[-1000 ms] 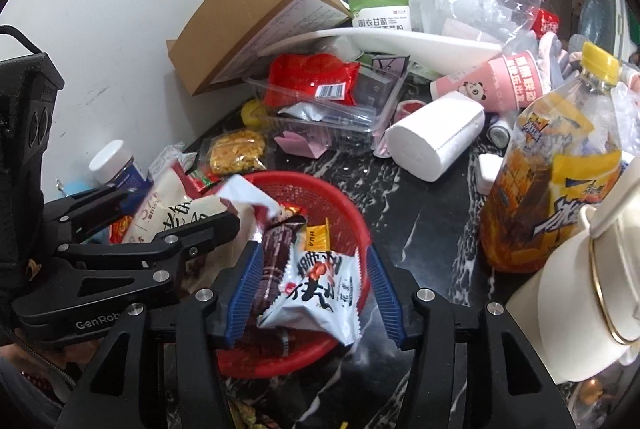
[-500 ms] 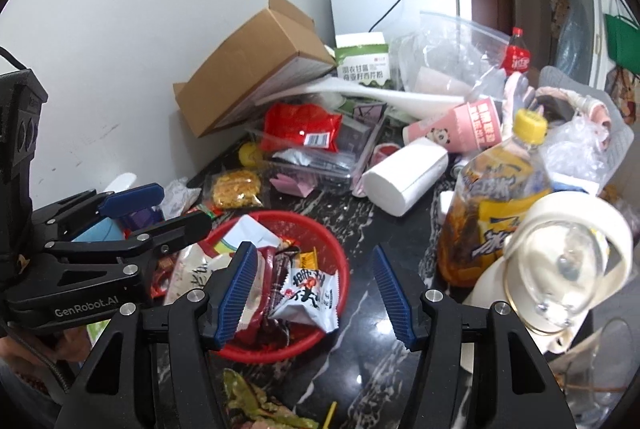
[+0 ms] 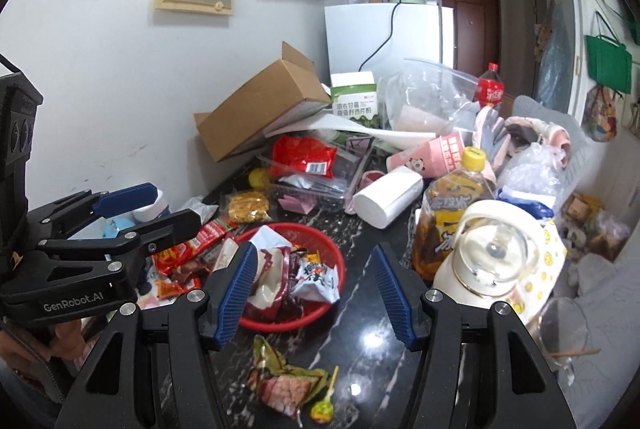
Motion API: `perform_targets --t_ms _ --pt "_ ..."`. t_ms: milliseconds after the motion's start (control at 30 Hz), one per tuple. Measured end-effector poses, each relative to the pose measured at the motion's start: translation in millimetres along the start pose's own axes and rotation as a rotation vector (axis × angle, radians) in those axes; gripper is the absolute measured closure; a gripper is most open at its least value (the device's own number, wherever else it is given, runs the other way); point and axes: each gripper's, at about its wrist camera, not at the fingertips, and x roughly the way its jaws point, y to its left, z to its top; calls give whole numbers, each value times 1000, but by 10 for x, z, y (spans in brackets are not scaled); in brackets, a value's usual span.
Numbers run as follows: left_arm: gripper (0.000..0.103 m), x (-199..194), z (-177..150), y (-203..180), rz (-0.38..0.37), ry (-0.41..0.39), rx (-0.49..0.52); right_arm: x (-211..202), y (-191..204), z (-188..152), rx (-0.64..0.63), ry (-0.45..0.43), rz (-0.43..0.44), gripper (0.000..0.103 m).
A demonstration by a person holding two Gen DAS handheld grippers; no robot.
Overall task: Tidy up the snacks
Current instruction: 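Move both open grippers back from the basket toward the remaining snacks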
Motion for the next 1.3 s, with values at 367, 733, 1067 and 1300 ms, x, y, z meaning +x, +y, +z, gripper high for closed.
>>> perform_targets --t_ms 367,733,1067,1300 --pt "33 -349 -275 -191 -41 2 26 -404 114 -271 -1 -9 -23 43" --pt "33 -344 -661 -308 -78 70 25 -468 97 -688 46 48 -46 43" --pt "33 -53 -1050 -278 -138 169 -6 -251 62 -1123 96 143 -41 43" --pt "33 139 -1221 -243 -158 204 -25 -5 -24 -1382 128 214 -48 43"
